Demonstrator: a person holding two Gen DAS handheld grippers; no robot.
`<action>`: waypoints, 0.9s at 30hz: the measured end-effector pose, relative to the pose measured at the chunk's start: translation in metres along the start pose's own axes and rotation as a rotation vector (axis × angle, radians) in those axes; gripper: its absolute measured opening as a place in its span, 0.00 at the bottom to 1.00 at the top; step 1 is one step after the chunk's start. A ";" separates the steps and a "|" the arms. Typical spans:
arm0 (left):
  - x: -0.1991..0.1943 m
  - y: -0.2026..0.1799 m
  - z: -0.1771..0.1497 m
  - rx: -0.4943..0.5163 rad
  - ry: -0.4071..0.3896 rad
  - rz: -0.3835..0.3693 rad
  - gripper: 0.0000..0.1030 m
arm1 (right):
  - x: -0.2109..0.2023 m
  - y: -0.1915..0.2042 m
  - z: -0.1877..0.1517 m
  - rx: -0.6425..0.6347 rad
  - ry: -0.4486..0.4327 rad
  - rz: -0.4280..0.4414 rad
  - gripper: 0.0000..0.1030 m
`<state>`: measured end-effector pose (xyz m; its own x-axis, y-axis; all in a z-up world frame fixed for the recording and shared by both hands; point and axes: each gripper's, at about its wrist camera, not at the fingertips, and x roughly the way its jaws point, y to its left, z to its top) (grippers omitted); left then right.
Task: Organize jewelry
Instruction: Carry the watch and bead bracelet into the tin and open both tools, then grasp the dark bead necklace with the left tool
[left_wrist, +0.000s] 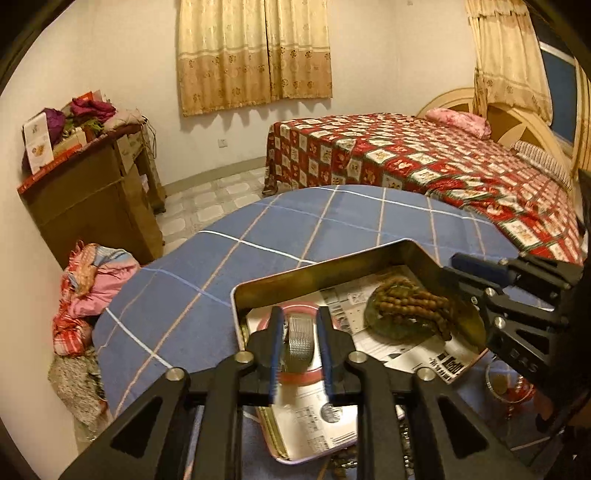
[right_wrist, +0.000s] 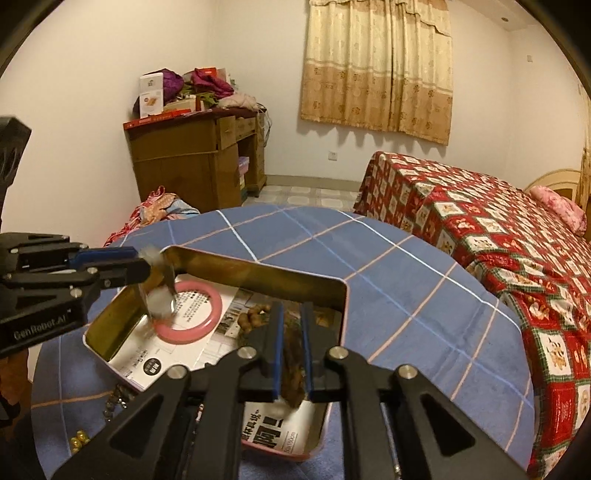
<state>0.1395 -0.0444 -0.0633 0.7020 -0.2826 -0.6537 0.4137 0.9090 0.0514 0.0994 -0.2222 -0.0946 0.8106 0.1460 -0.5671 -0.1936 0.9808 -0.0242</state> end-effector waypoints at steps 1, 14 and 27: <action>-0.002 0.001 0.000 -0.002 -0.005 0.009 0.41 | -0.001 -0.001 0.000 0.006 0.003 0.004 0.34; -0.032 0.019 -0.044 -0.066 -0.006 0.060 0.74 | -0.044 -0.018 -0.030 0.062 0.004 -0.026 0.63; -0.040 -0.024 -0.086 -0.067 0.065 0.017 0.74 | -0.068 -0.031 -0.073 0.106 0.037 -0.040 0.67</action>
<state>0.0519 -0.0289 -0.1033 0.6686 -0.2484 -0.7009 0.3608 0.9325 0.0137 0.0104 -0.2718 -0.1156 0.7950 0.1032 -0.5978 -0.1001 0.9942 0.0386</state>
